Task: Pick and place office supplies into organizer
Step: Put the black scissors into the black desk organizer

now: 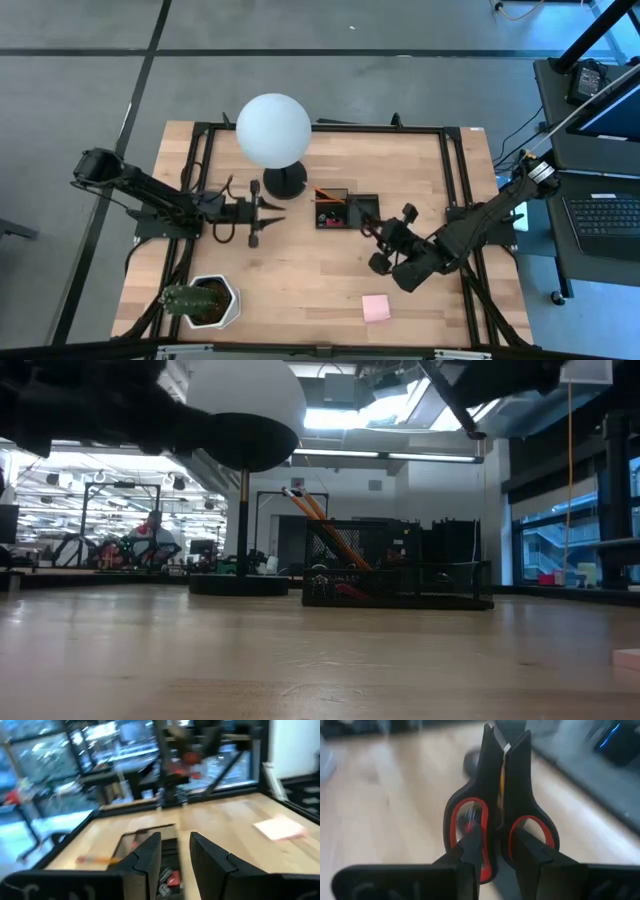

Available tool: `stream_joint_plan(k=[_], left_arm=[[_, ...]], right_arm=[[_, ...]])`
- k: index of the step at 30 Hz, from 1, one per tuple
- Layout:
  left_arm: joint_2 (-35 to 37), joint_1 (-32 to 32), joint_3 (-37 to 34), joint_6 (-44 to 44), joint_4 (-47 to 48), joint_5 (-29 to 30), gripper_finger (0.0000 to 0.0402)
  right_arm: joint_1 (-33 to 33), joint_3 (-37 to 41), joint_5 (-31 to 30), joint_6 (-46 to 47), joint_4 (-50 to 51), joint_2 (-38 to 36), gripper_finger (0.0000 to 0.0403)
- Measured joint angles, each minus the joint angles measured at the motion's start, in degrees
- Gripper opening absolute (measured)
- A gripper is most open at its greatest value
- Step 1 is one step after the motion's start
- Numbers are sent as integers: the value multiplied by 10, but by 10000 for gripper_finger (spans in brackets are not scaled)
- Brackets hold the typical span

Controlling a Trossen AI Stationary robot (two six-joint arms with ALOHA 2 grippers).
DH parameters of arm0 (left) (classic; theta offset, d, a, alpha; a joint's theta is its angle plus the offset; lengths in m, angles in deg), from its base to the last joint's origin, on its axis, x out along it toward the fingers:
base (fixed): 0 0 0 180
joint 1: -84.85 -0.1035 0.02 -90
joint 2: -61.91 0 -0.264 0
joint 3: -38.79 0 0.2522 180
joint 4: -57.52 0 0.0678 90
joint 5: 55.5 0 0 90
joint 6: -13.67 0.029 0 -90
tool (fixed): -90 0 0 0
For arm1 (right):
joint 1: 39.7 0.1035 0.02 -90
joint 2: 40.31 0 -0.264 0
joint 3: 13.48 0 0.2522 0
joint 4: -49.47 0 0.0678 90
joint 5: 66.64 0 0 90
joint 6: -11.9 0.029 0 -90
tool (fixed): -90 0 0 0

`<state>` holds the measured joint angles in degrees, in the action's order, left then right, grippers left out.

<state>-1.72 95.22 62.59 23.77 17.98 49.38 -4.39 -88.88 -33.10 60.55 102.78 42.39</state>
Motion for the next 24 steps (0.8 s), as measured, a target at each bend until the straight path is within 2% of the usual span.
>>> stream_joint_plan(k=[5, 11, 18, 24], left_arm=[[-21, 36, 30, 64, -7, -15, 98], [-140, 46, 120, 123, -6, -13, 98], [-287, 29, 232, 166, -5, 22, 98], [-350, 16, 302, 136, -2, 41, 98]], right_arm=[[-12, 26, -79, -55, -81, 0, 80], [-31, 76, -114, -139, -225, 0, 80], [-55, 142, -88, -306, -479, 0, 80], [-76, 219, -25, -453, -735, 0, 80]])
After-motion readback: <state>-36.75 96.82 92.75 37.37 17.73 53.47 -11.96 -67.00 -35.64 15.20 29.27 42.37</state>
